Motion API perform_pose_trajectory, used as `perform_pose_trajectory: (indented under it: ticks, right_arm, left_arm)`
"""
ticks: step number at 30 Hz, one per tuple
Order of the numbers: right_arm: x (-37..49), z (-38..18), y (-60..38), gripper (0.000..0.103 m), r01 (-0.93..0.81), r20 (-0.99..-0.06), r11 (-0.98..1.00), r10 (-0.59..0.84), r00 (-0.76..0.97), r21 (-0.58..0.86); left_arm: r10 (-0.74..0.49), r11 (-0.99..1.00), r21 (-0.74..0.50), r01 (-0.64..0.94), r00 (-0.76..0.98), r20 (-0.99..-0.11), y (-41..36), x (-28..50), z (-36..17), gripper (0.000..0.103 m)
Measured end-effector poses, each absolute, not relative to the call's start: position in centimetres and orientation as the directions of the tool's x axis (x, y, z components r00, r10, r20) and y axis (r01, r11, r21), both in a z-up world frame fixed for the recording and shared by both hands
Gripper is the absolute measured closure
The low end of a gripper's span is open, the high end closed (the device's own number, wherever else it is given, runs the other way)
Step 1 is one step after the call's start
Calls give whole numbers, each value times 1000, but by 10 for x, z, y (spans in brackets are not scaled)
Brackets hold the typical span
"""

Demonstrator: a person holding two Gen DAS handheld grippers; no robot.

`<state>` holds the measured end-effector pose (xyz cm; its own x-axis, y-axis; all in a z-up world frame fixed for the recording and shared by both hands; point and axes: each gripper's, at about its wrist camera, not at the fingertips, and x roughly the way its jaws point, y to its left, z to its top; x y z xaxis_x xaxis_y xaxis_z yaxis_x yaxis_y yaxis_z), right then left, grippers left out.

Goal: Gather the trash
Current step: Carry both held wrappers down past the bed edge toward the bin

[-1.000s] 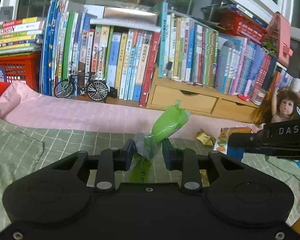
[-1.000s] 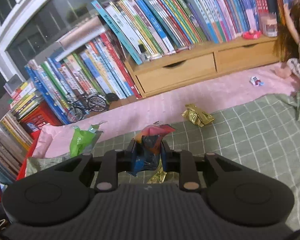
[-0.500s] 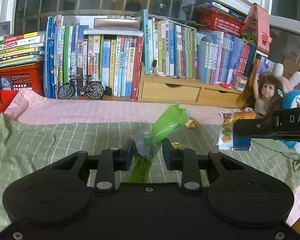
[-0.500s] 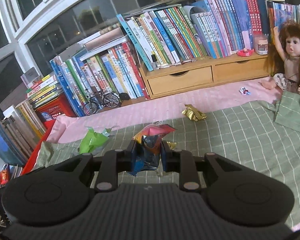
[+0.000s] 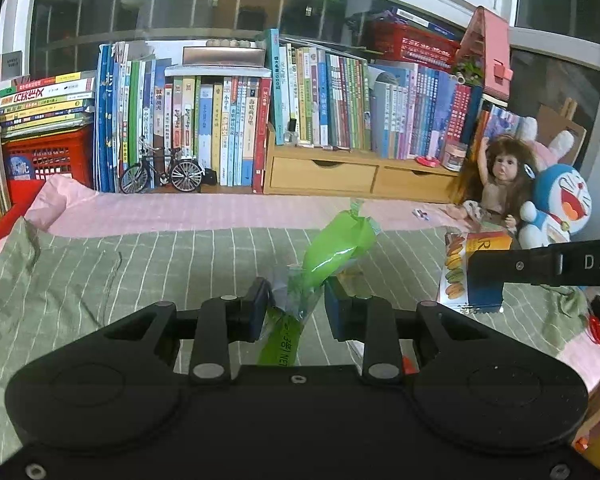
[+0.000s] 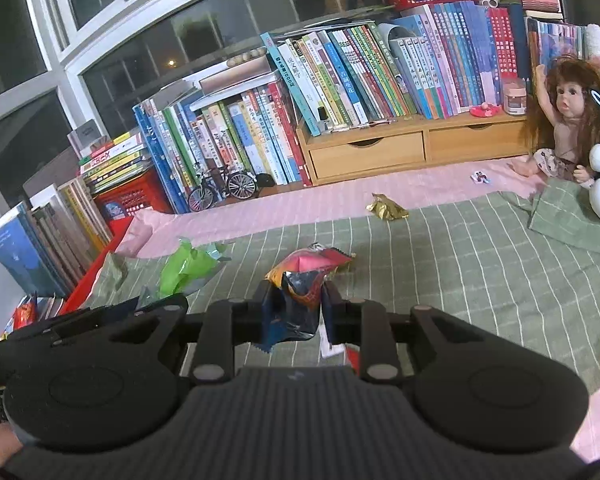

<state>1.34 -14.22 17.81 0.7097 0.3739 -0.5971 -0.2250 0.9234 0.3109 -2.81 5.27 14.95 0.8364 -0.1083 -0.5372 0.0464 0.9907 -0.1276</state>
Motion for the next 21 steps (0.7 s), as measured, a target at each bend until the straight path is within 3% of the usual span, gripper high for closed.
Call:
perform_pose_trajectory:
  ticks: [21]
  right_arm:
    - [-59, 158, -145, 72, -280, -608, 911, 410, 680, 302]
  left_arm:
    - [-163, 985, -131, 108, 821, -548, 42, -101, 126, 74]
